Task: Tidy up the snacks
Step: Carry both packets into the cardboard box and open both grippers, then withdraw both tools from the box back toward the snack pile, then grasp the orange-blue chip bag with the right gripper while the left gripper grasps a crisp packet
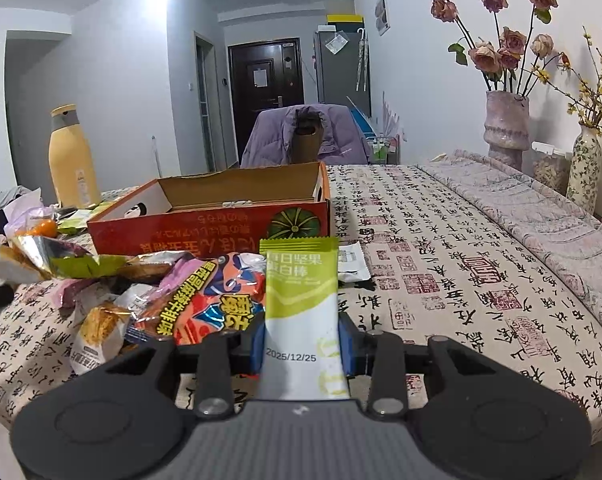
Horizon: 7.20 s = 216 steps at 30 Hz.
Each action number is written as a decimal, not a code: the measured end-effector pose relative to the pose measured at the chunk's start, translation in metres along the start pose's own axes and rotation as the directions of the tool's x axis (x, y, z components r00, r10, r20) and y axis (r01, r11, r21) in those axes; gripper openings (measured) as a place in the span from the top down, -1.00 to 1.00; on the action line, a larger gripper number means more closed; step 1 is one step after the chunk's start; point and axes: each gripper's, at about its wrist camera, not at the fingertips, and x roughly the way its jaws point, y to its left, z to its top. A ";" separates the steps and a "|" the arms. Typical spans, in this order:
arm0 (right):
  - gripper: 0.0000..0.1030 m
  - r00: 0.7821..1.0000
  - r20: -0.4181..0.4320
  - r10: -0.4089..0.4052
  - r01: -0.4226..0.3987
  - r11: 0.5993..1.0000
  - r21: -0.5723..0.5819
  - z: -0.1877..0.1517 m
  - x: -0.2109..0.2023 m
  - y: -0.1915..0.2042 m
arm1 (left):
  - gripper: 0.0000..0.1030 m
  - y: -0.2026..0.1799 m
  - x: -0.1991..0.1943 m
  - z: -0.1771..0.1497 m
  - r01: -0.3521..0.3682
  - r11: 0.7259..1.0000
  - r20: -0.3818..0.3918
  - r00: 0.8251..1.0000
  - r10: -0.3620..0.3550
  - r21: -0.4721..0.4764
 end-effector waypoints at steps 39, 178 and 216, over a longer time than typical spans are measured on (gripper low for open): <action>0.32 0.995 0.098 0.027 -0.020 0.998 -0.066 0.083 0.048 0.029 | 0.22 -0.006 0.042 0.092 0.050 0.998 0.121 0.991 -0.053 0.025; -0.19 0.997 0.017 0.072 -0.072 0.997 -0.001 0.018 0.038 0.029 | -1.00 0.008 0.040 -0.016 0.092 0.996 -0.096 0.991 -0.093 -0.009; -0.20 0.994 0.015 0.112 -0.112 0.994 -0.014 -0.001 0.009 0.033 | 0.08 -0.001 0.041 -0.037 0.082 0.996 -0.155 0.984 -0.085 -0.025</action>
